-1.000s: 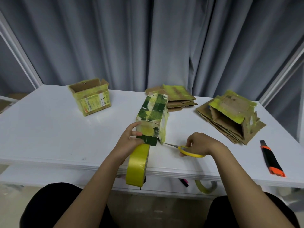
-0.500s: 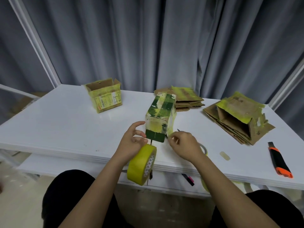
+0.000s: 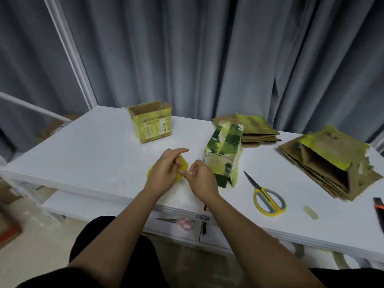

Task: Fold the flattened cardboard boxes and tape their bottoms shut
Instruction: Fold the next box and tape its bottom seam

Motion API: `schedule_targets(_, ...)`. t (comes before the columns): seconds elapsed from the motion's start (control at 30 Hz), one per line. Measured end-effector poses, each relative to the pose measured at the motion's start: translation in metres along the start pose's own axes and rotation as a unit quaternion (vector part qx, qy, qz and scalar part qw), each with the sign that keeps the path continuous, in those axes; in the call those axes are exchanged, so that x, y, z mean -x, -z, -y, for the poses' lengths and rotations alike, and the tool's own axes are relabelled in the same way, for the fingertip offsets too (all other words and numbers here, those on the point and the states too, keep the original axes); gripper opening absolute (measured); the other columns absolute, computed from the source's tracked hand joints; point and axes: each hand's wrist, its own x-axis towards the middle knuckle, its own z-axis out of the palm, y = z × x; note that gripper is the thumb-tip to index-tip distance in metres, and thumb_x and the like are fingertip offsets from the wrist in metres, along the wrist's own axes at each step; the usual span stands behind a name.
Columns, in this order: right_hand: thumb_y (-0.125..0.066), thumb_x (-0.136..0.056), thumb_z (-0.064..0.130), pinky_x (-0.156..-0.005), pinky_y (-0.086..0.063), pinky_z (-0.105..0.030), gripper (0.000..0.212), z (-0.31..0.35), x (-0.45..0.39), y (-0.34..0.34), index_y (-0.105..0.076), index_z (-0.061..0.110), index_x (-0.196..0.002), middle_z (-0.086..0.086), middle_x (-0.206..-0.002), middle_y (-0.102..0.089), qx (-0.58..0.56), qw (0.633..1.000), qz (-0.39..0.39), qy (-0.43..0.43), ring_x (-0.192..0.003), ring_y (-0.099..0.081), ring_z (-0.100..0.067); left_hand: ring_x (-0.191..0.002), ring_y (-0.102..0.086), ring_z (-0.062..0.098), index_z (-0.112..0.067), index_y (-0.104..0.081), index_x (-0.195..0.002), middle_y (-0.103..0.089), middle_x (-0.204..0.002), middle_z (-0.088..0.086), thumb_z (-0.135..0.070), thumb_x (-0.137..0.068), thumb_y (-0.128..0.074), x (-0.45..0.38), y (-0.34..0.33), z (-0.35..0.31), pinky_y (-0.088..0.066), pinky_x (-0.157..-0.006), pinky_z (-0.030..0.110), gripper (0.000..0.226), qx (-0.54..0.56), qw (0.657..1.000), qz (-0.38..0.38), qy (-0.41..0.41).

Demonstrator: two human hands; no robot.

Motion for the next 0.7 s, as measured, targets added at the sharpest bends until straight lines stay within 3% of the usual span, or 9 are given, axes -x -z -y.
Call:
schedule_targets(0.13,-0.067,-0.088,0.038,-0.054,-0.034,-0.026,0.029,-0.021,-0.002,0.007,-0.053,0.017,-0.073,0.007,-0.067,-0.052,0.015,0.999,0.034,0.021,-0.067,-0.051,-0.015,-0.082,-0.050,-0.003,-0.013,-0.055,-0.125,-0.044,-0.084,-0.007,0.018,-0.080,-0.048,0.001,-0.019,0.015,-0.042,-0.077,0.010,0.056,0.003,1.000,0.028,-0.002)
schedule_targets(0.27,-0.065,-0.089,0.036,-0.055,-0.039,-0.028,0.027,-0.048,0.015,0.041,-0.059,0.015,-0.073,0.006,-0.062,-0.055,0.077,0.990,0.017,0.114,-0.059,-0.050,-0.008,-0.081,-0.039,0.000,-0.017,-0.043,-0.139,-0.042,-0.092,-0.005,0.007,-0.087,-0.049,0.016,-0.040,0.022,-0.034,-0.074,0.012,0.057,-0.030,0.982,0.180,-0.041)
schedule_targets(0.43,-0.066,-0.089,0.028,-0.060,-0.046,-0.029,0.018,-0.066,0.024,0.079,-0.065,0.017,-0.074,0.003,-0.066,-0.063,0.022,0.990,-0.074,0.119,-0.064,-0.057,-0.012,-0.082,-0.046,0.007,-0.020,-0.035,-0.142,-0.043,-0.102,-0.007,0.001,-0.079,-0.039,0.021,-0.042,0.014,-0.046,-0.071,0.028,0.066,-0.053,0.971,0.230,-0.044)
schedule_targets(0.6,-0.065,-0.091,0.022,-0.059,-0.040,-0.021,0.017,-0.072,0.010,0.085,-0.061,0.022,-0.074,0.010,-0.067,-0.057,-0.017,0.971,-0.196,0.135,-0.064,-0.052,-0.007,-0.082,-0.054,0.013,-0.014,-0.035,-0.139,-0.046,-0.108,-0.008,0.005,-0.080,-0.038,0.010,-0.039,0.009,-0.049,-0.072,0.030,0.062,-0.064,0.966,0.244,-0.060)
schedule_targets(0.7,-0.059,-0.092,0.025,-0.071,-0.044,-0.028,0.012,-0.075,0.003,0.083,-0.065,0.015,-0.092,0.007,-0.089,-0.057,0.013,0.953,-0.260,0.158,-0.081,-0.052,-0.012,-0.083,-0.056,0.013,-0.013,-0.033,-0.141,-0.046,-0.110,-0.007,0.009,-0.081,-0.039,0.007,-0.039,0.003,-0.048,-0.072,0.027,0.064,-0.072,0.960,0.262,-0.063)
